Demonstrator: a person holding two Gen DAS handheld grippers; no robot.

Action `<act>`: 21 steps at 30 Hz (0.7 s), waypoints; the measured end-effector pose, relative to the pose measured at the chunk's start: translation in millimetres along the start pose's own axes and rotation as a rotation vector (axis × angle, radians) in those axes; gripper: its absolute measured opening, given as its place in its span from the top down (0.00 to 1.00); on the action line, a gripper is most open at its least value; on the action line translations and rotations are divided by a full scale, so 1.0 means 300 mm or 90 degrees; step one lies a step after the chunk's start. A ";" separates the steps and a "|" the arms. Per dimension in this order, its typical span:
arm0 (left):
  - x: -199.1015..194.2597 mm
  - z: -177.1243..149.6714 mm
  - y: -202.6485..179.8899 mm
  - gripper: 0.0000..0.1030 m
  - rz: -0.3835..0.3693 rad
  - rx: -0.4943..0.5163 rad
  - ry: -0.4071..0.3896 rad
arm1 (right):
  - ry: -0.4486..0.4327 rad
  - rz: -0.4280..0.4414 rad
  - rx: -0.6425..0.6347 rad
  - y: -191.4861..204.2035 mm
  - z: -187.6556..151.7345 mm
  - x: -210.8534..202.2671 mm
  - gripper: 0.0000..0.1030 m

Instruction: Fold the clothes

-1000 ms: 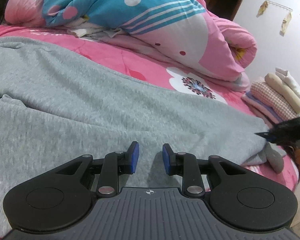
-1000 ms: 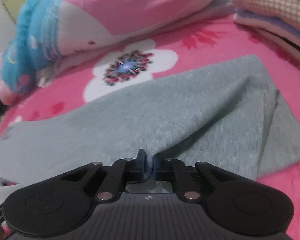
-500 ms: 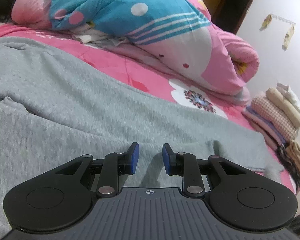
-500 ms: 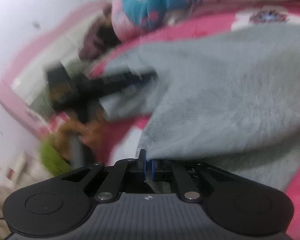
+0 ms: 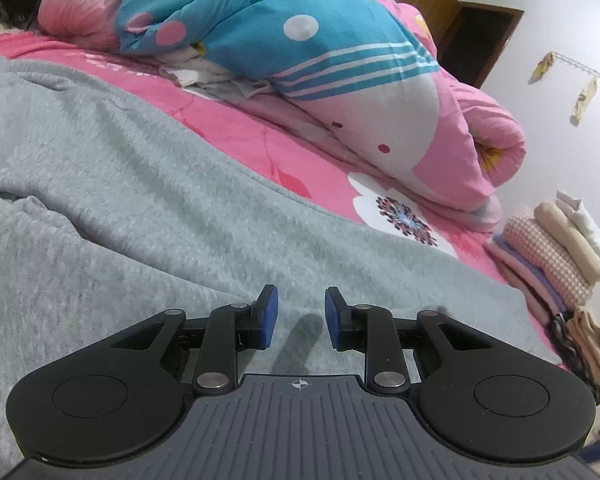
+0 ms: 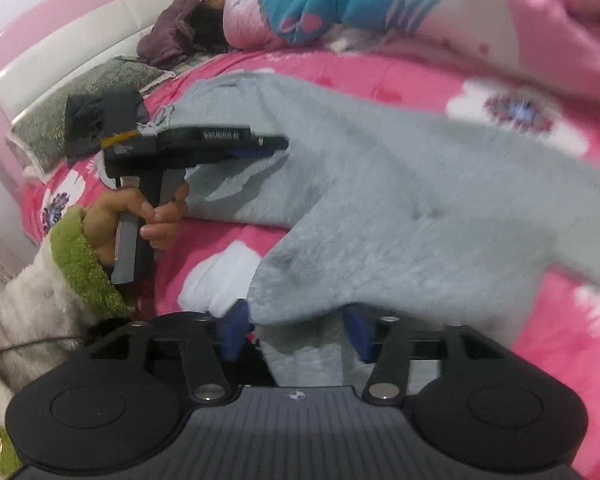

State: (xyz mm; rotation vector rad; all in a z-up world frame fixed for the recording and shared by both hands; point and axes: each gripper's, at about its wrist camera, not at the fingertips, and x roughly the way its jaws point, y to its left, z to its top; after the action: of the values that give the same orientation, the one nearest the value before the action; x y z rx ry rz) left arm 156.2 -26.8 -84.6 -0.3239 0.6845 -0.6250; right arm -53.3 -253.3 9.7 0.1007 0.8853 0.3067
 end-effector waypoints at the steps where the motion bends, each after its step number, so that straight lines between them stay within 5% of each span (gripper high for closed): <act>1: 0.001 0.001 0.004 0.76 -0.001 -0.002 0.001 | -0.007 -0.012 -0.013 0.005 0.006 -0.033 0.36; 7: 0.004 0.003 0.016 0.76 -0.006 -0.013 0.004 | -0.131 -0.019 -0.073 0.029 0.102 -0.205 0.36; 12: 0.007 0.012 0.027 0.76 -0.007 -0.025 0.002 | -0.234 0.021 -0.070 -0.051 0.286 -0.181 0.31; 21: 0.010 0.030 0.068 0.76 0.030 -0.031 -0.004 | -0.081 -0.084 -0.070 -0.353 0.609 0.411 0.35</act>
State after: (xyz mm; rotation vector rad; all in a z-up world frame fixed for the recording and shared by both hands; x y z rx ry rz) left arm 172.9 -12.3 -89.1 -0.3545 0.7000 -0.5627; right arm 184.7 -309.4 10.8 -0.0399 0.7435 0.2224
